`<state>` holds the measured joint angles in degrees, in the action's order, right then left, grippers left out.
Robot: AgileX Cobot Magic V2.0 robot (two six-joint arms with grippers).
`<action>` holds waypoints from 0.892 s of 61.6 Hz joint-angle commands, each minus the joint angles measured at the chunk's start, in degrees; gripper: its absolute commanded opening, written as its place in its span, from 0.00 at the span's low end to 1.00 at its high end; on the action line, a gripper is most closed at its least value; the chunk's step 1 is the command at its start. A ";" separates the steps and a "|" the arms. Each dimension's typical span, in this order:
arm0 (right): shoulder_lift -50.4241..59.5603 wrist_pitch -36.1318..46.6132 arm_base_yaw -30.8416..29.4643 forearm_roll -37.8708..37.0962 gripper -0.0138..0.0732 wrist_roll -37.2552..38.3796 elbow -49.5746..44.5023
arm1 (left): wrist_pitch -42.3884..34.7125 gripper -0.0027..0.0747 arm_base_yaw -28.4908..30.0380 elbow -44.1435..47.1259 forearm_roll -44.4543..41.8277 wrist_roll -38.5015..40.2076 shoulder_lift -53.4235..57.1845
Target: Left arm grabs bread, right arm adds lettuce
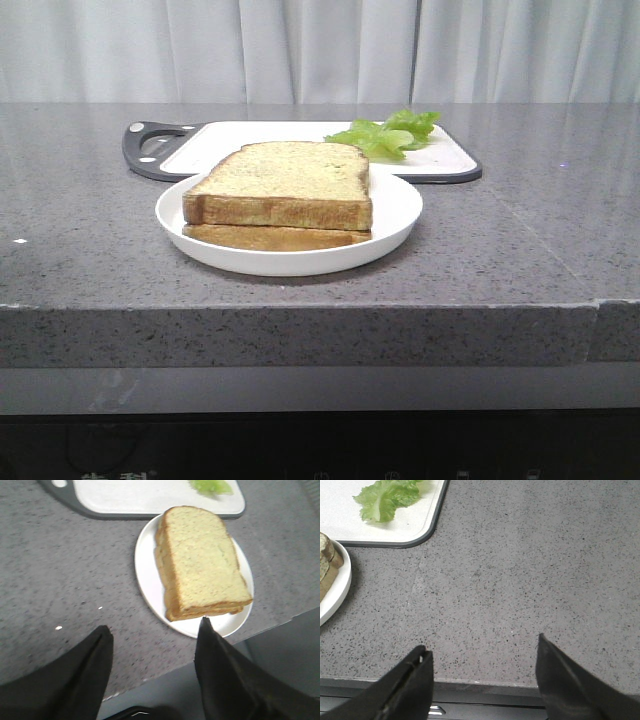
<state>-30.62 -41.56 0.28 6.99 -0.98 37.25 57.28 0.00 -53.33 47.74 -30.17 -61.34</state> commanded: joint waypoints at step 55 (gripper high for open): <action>-0.65 3.59 -0.15 0.38 0.70 -0.17 1.55 | -5.75 0.44 -21.82 -22.55 -7.22 10.80 -31.67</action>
<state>-30.62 -41.66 0.28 7.03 -0.98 37.25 53.22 -21.34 -73.90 38.87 -20.30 -94.55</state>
